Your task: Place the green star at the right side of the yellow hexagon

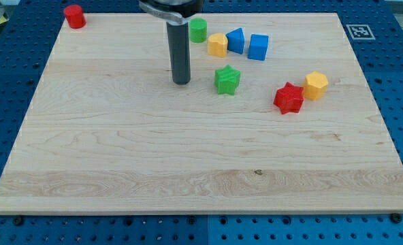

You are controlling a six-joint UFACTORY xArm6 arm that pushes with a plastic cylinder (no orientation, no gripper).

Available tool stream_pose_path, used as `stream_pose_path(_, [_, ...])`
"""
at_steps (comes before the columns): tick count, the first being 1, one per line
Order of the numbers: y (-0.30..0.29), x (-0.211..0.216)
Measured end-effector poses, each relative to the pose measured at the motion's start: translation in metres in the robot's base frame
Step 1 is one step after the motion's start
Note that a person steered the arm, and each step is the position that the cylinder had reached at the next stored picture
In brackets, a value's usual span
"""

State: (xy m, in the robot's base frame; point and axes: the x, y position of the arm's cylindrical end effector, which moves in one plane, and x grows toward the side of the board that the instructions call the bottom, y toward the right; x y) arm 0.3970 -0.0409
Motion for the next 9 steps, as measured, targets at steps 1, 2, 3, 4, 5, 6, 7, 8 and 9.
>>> stream_pose_path(1, [0.012, 0.028])
stream_pose_path(2, [0.035, 0.035])
stream_pose_path(3, [0.045, 0.01])
stream_pose_path(4, [0.046, -0.003])
stream_pose_path(5, [0.066, 0.026])
stream_pose_path(6, [0.093, 0.06])
stream_pose_path(7, [0.112, 0.084])
stream_pose_path(8, [0.107, 0.084])
stream_pose_path(9, [0.077, 0.084])
